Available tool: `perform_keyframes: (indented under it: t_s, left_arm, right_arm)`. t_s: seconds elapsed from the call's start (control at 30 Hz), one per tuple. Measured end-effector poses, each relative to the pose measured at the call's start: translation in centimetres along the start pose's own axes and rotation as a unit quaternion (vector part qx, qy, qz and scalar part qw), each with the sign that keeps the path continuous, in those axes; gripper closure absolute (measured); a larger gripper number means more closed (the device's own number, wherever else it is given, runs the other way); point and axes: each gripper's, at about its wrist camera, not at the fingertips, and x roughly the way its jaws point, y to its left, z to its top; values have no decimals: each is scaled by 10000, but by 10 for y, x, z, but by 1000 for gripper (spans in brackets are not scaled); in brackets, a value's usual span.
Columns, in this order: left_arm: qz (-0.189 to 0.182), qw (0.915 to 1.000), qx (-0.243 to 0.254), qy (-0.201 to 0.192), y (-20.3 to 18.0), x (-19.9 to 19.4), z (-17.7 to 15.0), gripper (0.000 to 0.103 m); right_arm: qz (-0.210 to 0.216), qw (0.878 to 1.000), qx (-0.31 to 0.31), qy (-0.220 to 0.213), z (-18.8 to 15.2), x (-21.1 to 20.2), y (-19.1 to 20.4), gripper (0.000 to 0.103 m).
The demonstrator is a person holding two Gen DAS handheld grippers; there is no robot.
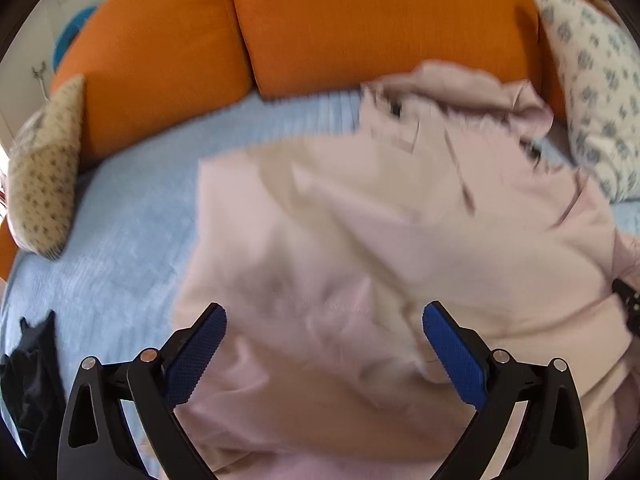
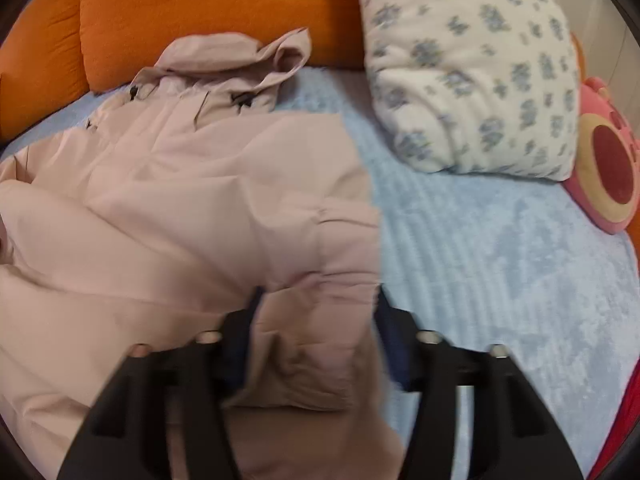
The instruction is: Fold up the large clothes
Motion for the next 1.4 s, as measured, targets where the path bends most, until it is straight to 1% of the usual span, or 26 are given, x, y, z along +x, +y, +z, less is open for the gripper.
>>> perform_keyframes:
  t_s: [0.03, 0.1, 0.23, 0.3, 0.37, 0.4, 0.43, 0.5, 0.53, 0.57, 0.6, 0.63, 0.67, 0.7, 0.77, 0.8, 0.83, 0.9, 0.97, 1.03, 1.07, 1.13, 1.2, 1.23, 1.3, 1.4]
  left_arm:
    - [2, 9999, -3, -156, 2, -13, 5, 3]
    - [-98, 9994, -44, -325, 5, -30, 14, 3]
    - [-199, 9988, -35, -446, 3, -41, 30, 3]
    - [-262, 9992, 6, -294, 0, -30, 35, 3]
    - [-388, 9992, 21, -75, -3, -17, 31, 4]
    - [-378, 9993, 19, 67, -4, -5, 28, 4]
    - [-379, 9991, 24, 162, -5, 3, 24, 5]
    - [-375, 9980, 17, 500, -6, 29, 12, 12]
    - [-404, 9971, 1, 652, -6, 38, 8, 15]
    - [-367, 9965, 1, 756, -6, 48, 2, 15]
    - [-320, 9967, 35, 750, -7, 51, -2, 14]
    - [-253, 9977, 104, 617, -10, 48, -4, 14]
    - [-170, 9984, 168, 516, -13, 43, -4, 14]
    - [-130, 9988, 182, 439, -16, 37, -4, 14]
    - [-336, 9991, 52, 264, -18, 20, 1, 13]
    - [-433, 9990, -45, 120, -20, 10, 5, 12]
    - [-513, 9987, -79, 15, -23, 4, 8, 11]
    - [-670, 9976, -14, -168, -38, -7, 18, 10]
    - [-740, 9970, 94, -186, -51, -4, 24, 9]
    - [-761, 9970, 118, -33, -64, 9, 27, 9]
    - [-829, 9965, 54, 38, -66, 13, 27, 9]
    - [-843, 9964, -69, 95, -66, 18, 26, 9]
    - [-890, 9957, -195, 169, -63, 22, 25, 9]
    - [-899, 9953, -263, 240, -60, 25, 24, 9]
    - [-892, 9950, -315, 318, -56, 30, 24, 9]
    - [-793, 9959, -308, 311, -53, 36, 28, 9]
  right_arm:
    - [-15, 10000, 5, -48, 0, -6, -2, 35]
    - [-6, 9999, 2, -166, 2, -20, -5, 35]
    - [36, 9992, 9, -409, 10, -44, 1, 35]
    - [117, 9985, 77, -531, 16, -55, 5, 33]
    - [251, 9978, 125, -598, 20, -59, 6, 33]
    - [274, 9978, 122, -587, 21, -57, 8, 34]
    - [327, 9981, 105, -509, 22, -51, 8, 37]
    - [310, 9991, 112, -264, 21, -32, 6, 51]
    - [303, 9995, 107, -43, 19, -18, 4, 51]
    - [314, 9993, 124, 135, 16, -8, 2, 50]
    - [352, 9987, 185, 329, 14, 2, 0, 50]
    - [390, 9984, 264, 316, 13, 2, -2, 50]
    - [343, 9988, 294, 176, 14, -4, -3, 50]
    - [226, 9994, 247, -63, 18, -15, -2, 50]
    - [124, 9991, 140, -392, 29, -33, 3, 45]
    - [53, 9980, 100, -628, 39, -45, 5, 30]
    - [27, 9969, 86, -783, 47, -52, 7, 20]
    - [39, 9935, 36, -1133, 70, -64, 10, 21]
    - [244, 9917, 20, -1258, 95, -64, 16, 21]
    - [660, 9908, 154, -1175, 127, -48, 21, 21]
    - [749, 9902, 178, -1165, 145, -37, 26, 21]
    - [767, 9900, 33, -1183, 165, -20, 39, 21]
    - [724, 9915, -140, -1076, 186, 7, 57, 21]
    - [800, 9918, -166, -981, 196, 22, 66, 21]
    - [825, 9927, -121, -866, 206, 46, 81, 21]
    - [857, 9943, -31, -639, 219, 84, 95, 21]
